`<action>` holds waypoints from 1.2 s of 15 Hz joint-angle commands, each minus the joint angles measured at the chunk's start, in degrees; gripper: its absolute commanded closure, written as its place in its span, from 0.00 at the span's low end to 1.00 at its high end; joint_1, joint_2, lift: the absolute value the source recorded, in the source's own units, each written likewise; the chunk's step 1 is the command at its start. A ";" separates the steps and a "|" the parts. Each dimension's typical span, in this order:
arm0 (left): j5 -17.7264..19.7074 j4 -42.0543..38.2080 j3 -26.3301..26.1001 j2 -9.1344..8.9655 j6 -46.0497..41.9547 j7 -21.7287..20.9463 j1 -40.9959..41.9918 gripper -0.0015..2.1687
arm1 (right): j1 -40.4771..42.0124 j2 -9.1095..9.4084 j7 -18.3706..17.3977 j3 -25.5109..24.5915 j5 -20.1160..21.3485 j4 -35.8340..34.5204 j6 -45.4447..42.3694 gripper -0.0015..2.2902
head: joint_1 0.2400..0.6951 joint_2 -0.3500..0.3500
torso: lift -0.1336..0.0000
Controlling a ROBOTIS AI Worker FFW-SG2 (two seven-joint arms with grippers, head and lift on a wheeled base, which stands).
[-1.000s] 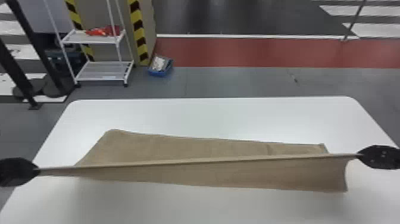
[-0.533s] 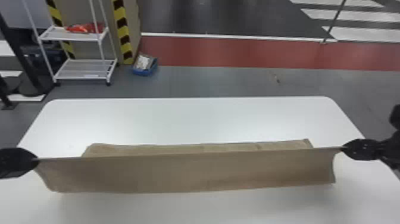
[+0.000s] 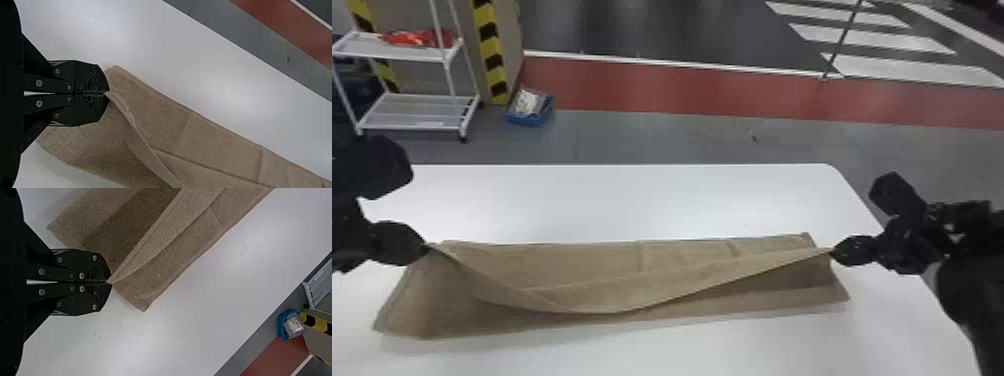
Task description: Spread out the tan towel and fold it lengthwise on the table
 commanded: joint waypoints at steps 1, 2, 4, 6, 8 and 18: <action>-0.05 5.02 0.03 0.05 -0.04 -0.66 -4.41 0.92 | -1.97 0.00 0.28 -0.12 0.68 2.72 0.69 0.58 | 1.00 0.24 | 0.07; 0.12 7.05 0.29 0.23 -0.04 -0.66 -6.52 0.93 | -3.02 0.00 0.28 -0.12 0.68 4.31 0.69 0.58 | 1.00 0.24 | 0.07; 0.12 10.91 0.64 0.75 -0.04 -0.66 -9.33 0.93 | -4.43 0.44 0.28 0.15 2.17 6.33 0.87 0.58 | 1.00 0.25 | 0.07; 0.21 14.16 1.00 1.46 -0.21 -0.66 -10.91 0.93 | -5.39 0.97 0.28 0.85 3.84 7.56 0.69 0.58 | 1.00 0.27 | 0.07; 0.39 16.45 1.17 1.72 -0.39 -0.66 -11.53 0.93 | -6.10 1.50 0.28 1.46 4.63 8.26 0.69 0.58 | 1.00 0.29 | 0.07; 0.12 21.28 -0.23 0.40 0.14 2.46 -15.13 0.93 | -7.94 3.52 0.28 3.13 7.27 10.11 1.05 0.58 | 1.00 0.34 | 0.07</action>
